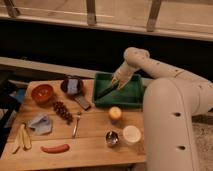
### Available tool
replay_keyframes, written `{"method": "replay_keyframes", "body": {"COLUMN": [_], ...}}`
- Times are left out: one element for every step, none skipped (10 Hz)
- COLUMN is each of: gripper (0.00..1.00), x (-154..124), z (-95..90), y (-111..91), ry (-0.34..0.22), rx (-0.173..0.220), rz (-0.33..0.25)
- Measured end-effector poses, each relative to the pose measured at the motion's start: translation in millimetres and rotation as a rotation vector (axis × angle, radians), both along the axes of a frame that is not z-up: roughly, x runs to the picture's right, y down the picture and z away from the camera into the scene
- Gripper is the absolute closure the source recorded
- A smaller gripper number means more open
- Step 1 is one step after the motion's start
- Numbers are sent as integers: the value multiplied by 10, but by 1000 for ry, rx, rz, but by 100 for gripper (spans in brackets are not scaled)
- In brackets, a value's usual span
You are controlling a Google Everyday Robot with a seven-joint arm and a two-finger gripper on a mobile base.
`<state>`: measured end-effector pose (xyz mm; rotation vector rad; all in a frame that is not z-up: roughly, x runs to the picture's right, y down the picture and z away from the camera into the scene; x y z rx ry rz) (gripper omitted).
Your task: Wipe tray with brush
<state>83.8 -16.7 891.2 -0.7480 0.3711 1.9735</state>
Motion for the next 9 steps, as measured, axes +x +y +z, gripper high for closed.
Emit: {"method": "replay_keyframes", "body": {"gripper": [100,100,100,100,100,100,100,100,100], "x": [59,115,115,89,89,117,121,130,156], "z": [-4,-3,-9,-6,-5,11,40,88,140], "y": [56,85,74,74,74,75,56,-21,-109], "ry": [-5,-3,-3,-5,-5,7,21,42,57], "rx": [7,9,11,10,10,12,21,42,66], "rz": [-40,-52,-51,-54,-54,-50,-45,-41,-38]}}
